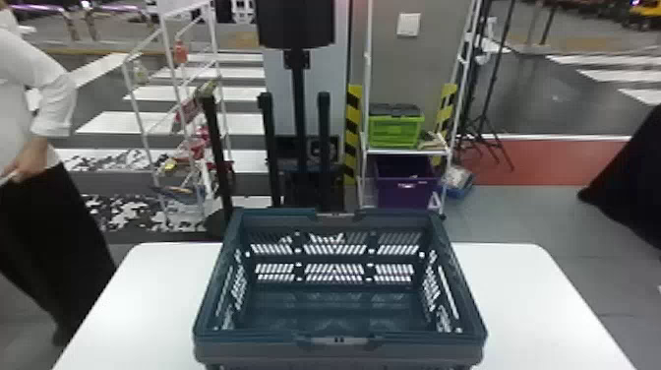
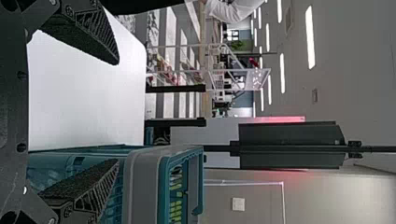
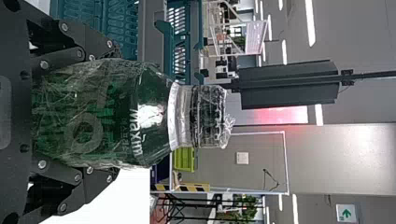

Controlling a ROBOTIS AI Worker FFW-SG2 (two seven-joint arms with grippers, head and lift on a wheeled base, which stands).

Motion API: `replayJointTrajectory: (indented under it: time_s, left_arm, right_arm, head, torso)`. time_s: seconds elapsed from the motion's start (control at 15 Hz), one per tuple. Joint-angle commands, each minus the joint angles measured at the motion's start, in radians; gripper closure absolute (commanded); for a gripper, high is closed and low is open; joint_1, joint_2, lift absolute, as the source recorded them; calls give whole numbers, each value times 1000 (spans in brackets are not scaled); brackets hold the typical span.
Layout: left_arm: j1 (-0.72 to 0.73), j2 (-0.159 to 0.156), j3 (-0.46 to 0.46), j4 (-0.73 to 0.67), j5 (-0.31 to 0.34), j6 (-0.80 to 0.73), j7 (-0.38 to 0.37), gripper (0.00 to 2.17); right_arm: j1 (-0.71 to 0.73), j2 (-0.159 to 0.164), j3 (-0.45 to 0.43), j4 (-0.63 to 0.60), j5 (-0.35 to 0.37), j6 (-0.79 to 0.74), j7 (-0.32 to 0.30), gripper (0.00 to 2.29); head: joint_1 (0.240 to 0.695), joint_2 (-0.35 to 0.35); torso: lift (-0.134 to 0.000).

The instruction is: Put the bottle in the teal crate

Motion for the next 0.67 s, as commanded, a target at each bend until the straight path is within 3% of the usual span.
replayJointTrajectory:
  time_s: [0.0,0.6]
  left_arm:
    - [-2,0,-1,0,0,0,0,140]
    - [-8,2,-1,5,2,0,0,144]
  right_arm:
    - [0,1,0,-1,0,0,0,2209]
    - [-9,1,3,-35,2,55,0,2209]
  head:
    - [499,0]
    - [499,0]
  torso:
    - [0]
    - [0]
